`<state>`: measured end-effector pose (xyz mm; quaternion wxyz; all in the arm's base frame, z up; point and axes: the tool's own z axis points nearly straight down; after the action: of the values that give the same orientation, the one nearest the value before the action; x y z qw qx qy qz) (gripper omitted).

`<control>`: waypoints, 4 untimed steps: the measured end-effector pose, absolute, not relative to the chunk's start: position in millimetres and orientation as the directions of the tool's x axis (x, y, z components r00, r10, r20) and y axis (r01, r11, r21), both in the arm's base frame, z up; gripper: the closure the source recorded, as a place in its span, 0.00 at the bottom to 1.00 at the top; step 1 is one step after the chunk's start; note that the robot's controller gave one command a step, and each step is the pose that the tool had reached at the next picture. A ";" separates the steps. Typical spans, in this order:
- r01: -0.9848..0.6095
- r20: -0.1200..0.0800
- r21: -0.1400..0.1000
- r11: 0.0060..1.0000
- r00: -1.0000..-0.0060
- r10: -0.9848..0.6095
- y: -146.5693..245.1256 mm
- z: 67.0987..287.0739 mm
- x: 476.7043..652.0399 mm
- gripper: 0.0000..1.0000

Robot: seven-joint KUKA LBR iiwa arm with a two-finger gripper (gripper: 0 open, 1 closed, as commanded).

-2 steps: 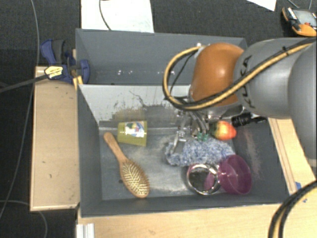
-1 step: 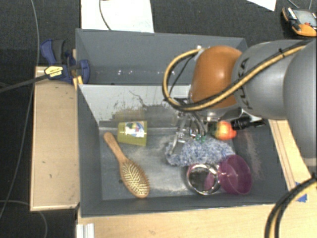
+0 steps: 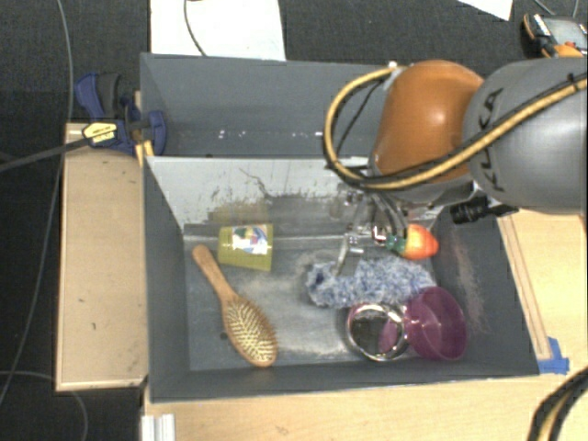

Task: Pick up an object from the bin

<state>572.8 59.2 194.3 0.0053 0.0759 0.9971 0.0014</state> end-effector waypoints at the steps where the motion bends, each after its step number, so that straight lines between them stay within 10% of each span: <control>1: 0.414 0.005 0.000 0.910 -0.910 0.414 59.1 166.4 520.0 0.00; 2: 0.187 -0.017 0.007 0.982 -0.982 0.187 75.3 205.7 578.8 0.00; 3: 0.355 0.004 0.000 0.935 -0.935 0.355 56.6 252.0 516.7 0.00; 4: 0.455 -0.010 0.009 0.891 -0.890 0.455 67.5 230.0 534.4 1.00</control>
Offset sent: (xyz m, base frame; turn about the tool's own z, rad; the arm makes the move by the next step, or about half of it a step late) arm 0.0028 0.0156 0.0086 0.0381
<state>534.4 67.5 230.0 0.0057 0.2339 0.9722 0.0030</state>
